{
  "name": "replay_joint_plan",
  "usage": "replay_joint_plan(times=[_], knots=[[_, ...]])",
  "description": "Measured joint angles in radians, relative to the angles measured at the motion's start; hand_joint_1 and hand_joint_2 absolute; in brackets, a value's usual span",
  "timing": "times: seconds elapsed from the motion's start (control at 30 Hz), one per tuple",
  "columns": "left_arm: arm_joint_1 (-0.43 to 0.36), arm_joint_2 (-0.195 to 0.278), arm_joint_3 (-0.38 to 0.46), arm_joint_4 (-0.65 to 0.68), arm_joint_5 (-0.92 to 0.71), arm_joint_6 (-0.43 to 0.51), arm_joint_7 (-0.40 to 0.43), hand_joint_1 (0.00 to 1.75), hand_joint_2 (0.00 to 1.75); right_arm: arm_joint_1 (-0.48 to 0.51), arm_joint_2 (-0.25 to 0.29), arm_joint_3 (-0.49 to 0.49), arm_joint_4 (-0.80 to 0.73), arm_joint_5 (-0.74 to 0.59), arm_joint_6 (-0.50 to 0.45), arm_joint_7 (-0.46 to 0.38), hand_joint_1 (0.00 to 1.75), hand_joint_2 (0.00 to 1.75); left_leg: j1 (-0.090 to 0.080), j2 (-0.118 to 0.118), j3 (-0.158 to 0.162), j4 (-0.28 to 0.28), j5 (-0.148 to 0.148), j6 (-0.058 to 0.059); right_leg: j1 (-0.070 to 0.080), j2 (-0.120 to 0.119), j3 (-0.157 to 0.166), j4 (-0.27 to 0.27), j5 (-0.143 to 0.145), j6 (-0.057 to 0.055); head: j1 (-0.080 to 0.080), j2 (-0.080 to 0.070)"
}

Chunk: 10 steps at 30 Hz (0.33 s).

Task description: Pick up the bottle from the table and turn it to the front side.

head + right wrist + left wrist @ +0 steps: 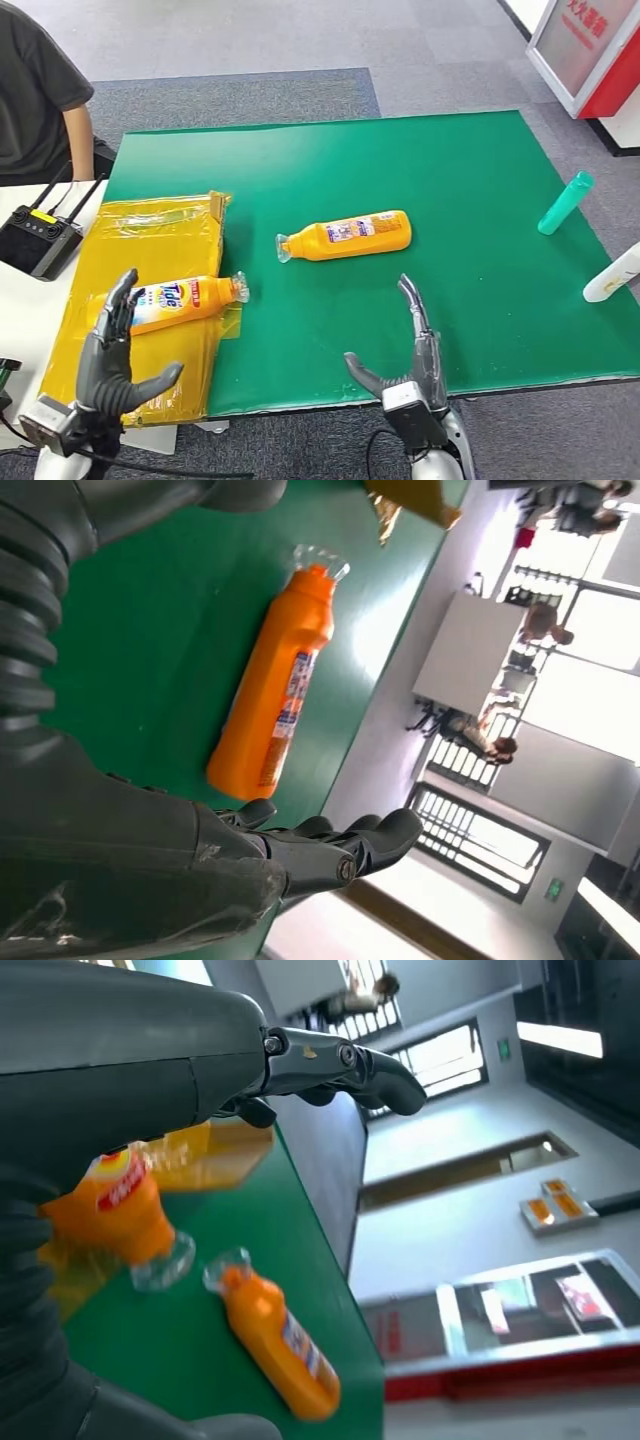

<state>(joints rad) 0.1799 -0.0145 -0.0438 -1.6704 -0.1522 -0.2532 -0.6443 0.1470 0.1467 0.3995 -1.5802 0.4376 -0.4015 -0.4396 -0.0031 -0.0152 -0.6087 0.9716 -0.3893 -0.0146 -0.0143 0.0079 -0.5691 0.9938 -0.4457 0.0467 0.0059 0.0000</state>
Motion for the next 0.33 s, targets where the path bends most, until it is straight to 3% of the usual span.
replay_joint_plan(times=[0.13, 0.33], knots=[[0.048, -0.055, 0.033, 0.040, 0.098, -0.124, -0.032, 0.00, 1.75, 0.020, -0.010, 0.016, -0.024, -0.081, 0.045, -0.040, 0.00, 1.75, 0.000, 0.000, 0.000, 0.000, 0.000, 0.000, 0.000, 0.000, 0.000, 0.000, 0.000, 0.000, 0.000, 0.000], [0.073, -0.123, 0.060, 0.079, 0.117, -0.163, -0.031, 0.00, 1.75, 0.042, -0.025, 0.040, -0.026, -0.129, 0.056, -0.053, 0.00, 1.75, 0.000, 0.000, 0.000, 0.000, 0.000, 0.000, 0.000, 0.000, 0.000, 0.000, 0.000, 0.000, 0.000, 0.000]])
